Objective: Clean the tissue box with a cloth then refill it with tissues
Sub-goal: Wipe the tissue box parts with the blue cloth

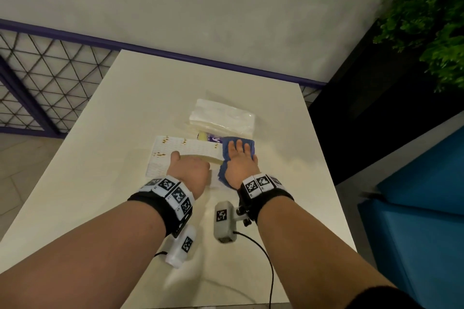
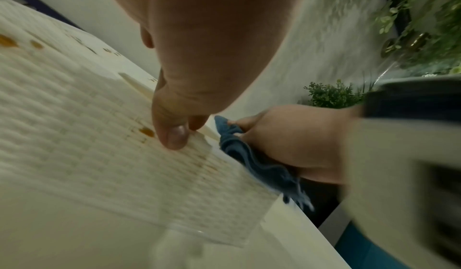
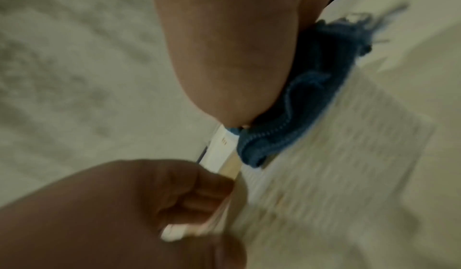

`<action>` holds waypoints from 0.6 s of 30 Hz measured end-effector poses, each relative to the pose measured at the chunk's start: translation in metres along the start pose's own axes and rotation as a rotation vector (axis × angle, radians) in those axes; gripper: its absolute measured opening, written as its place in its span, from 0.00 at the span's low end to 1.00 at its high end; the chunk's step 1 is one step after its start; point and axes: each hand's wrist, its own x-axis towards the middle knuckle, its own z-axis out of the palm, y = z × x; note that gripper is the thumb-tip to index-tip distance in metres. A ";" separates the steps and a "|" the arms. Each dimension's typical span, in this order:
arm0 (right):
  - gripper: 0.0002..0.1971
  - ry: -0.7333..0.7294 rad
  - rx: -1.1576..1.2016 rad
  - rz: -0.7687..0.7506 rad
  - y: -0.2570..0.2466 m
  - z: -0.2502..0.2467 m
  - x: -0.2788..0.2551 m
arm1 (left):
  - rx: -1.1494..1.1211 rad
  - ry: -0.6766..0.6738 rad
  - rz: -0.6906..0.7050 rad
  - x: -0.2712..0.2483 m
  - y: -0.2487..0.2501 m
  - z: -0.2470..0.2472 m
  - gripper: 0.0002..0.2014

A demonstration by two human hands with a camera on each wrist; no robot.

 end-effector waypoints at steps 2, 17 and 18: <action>0.32 -0.056 -0.012 -0.042 0.002 0.013 -0.013 | 0.005 -0.006 0.006 0.001 -0.001 -0.002 0.13; 0.32 -0.075 -0.094 -0.092 0.013 0.019 -0.028 | -0.040 0.010 -0.018 0.007 0.003 0.004 0.05; 0.34 -0.095 -0.121 -0.107 0.016 0.020 -0.029 | -0.040 0.010 -0.021 0.007 0.004 0.005 0.05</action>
